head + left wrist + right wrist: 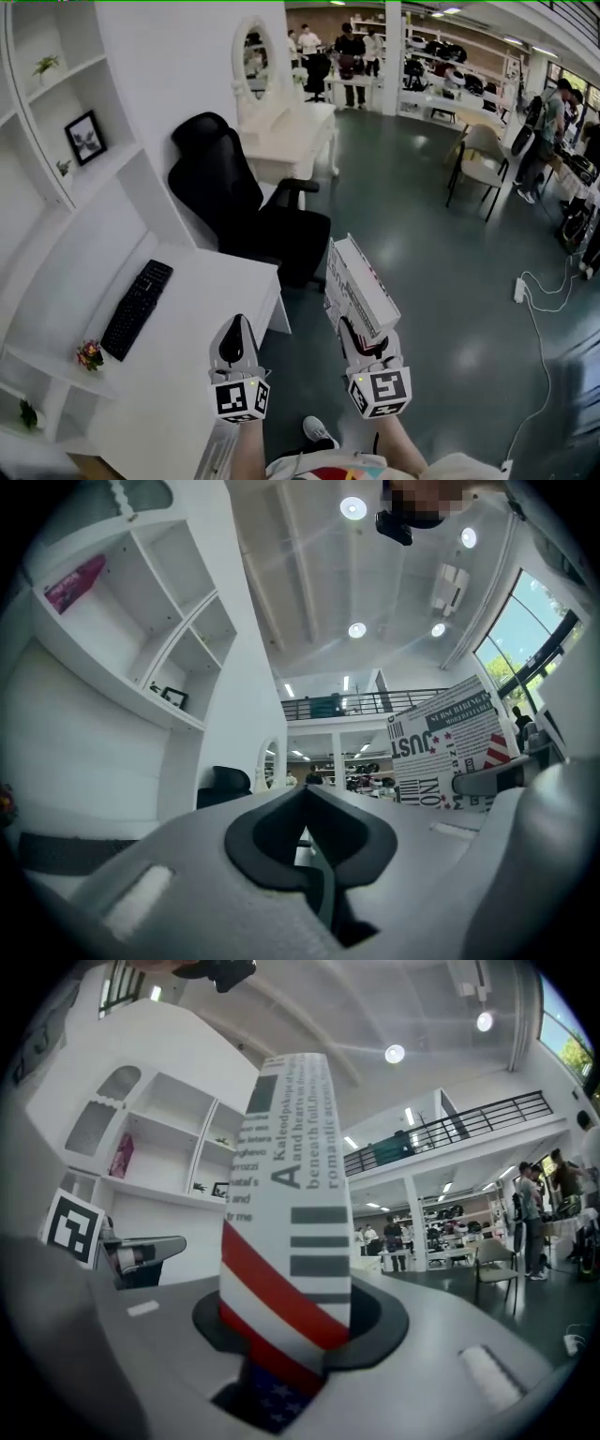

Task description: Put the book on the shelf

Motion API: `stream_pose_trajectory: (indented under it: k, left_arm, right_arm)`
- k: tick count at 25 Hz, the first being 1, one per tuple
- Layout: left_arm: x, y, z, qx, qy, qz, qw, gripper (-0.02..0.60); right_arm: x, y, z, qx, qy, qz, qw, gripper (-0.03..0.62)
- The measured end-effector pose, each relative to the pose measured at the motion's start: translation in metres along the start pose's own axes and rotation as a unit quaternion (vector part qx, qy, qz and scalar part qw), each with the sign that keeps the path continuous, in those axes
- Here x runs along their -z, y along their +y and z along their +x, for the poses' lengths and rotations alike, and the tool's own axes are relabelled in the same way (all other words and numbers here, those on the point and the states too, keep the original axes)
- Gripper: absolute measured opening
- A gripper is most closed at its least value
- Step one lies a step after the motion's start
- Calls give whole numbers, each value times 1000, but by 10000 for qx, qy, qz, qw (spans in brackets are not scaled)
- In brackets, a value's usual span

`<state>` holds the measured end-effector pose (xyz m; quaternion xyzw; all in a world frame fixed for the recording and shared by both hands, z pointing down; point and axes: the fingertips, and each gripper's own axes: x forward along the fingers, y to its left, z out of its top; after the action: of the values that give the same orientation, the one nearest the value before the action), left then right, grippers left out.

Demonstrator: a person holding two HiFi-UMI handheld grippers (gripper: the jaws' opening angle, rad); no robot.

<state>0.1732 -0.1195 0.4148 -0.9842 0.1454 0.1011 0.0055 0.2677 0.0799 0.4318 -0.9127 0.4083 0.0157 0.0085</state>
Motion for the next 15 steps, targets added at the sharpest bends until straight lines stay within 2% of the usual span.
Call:
stream_pose_trajectory:
  k: [4, 8, 12, 15]
  left_arm:
    - [-8, 48, -11, -663, -83, 127, 9977, 3]
    - [-15, 91, -35, -1278, 9, 230, 9915, 3]
    - [-24, 132, -69, -2058, 18, 305, 9781, 3]
    - [-29, 157, -95, -2647, -33, 388, 9635, 3]
  right_arm:
    - [-5, 39, 45, -685, -80, -36, 9976, 156]
    - [-11, 87, 76, -1354, -124, -31, 9907, 156]
    - [-16, 138, 97, -2081, -193, -17, 9779, 156]
    - [-14, 173, 113, -2648, -157, 22, 9642, 156]
